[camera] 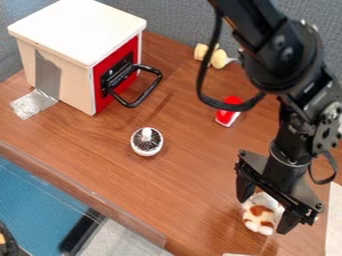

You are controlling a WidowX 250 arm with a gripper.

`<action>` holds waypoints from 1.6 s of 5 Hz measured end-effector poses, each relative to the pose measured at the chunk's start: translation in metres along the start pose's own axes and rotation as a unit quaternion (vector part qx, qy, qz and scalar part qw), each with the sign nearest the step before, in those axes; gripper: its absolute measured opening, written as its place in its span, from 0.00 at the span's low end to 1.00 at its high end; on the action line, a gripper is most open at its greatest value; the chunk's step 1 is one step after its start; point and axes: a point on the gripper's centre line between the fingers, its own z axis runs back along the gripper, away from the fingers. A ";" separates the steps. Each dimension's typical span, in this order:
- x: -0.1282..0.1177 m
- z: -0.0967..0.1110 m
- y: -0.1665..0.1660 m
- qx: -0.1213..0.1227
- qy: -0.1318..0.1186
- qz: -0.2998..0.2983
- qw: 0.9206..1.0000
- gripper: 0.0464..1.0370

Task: Put the white stuffed toy on the top of the drawer

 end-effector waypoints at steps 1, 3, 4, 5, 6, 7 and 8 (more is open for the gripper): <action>0.002 -0.008 -0.001 0.000 0.006 0.003 1.000 0.96; -0.001 -0.012 0.001 0.002 0.009 -0.005 1.000 0.66; 0.002 0.011 0.016 0.000 -0.011 -0.001 1.000 0.48; 0.001 0.037 0.041 -0.008 -0.020 -0.005 1.000 0.47; 0.000 0.077 0.090 -0.006 -0.035 0.008 0.999 0.47; -0.004 0.100 0.135 0.001 -0.043 0.032 0.999 0.47; -0.012 0.114 0.188 0.001 -0.055 0.090 0.994 0.46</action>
